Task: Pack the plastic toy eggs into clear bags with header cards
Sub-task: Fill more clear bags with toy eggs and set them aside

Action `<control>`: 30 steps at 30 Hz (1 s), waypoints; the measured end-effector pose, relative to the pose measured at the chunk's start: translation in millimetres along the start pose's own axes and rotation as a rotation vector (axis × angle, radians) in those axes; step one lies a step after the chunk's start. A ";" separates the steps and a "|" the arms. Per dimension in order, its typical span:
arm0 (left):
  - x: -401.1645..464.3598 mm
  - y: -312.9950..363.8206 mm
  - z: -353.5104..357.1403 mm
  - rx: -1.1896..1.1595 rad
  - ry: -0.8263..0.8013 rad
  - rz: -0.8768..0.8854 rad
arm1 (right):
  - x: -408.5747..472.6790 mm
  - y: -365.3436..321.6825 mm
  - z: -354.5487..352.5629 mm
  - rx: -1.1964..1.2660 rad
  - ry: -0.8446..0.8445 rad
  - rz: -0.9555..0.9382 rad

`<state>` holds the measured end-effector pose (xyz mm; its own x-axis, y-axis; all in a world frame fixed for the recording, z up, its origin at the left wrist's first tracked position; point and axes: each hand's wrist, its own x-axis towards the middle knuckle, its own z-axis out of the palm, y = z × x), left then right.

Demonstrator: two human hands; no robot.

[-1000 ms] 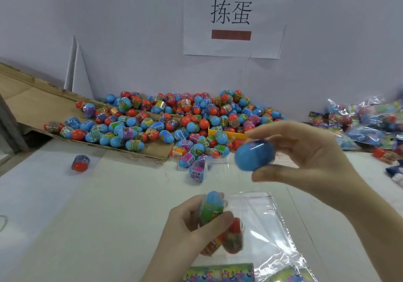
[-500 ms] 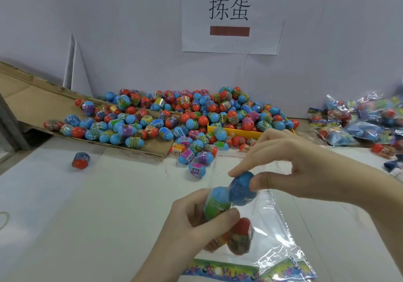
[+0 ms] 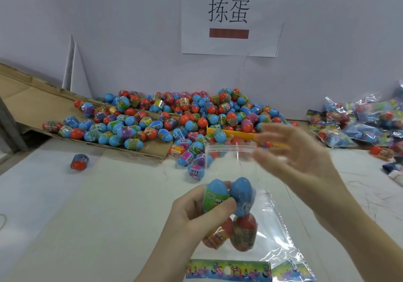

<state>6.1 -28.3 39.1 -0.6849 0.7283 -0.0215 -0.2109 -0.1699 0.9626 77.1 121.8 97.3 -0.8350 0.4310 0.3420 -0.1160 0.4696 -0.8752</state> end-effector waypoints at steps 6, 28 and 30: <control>2.8 -13.5 0.2 0.058 -0.040 -0.051 | -3.6 12.4 0.8 0.189 -0.136 0.237; 23.7 -21.6 6.5 0.252 0.223 0.163 | -4.3 31.3 13.2 -0.586 0.119 -0.423; 22.7 -22.6 7.6 0.282 0.216 0.197 | -3.1 30.8 21.3 -0.769 0.126 -0.580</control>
<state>0.7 -2.9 18.9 -0.8303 0.5386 0.1434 0.1179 -0.0818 0.9896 64.7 118.6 62.0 -0.6901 0.0324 0.7230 -0.0709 0.9912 -0.1120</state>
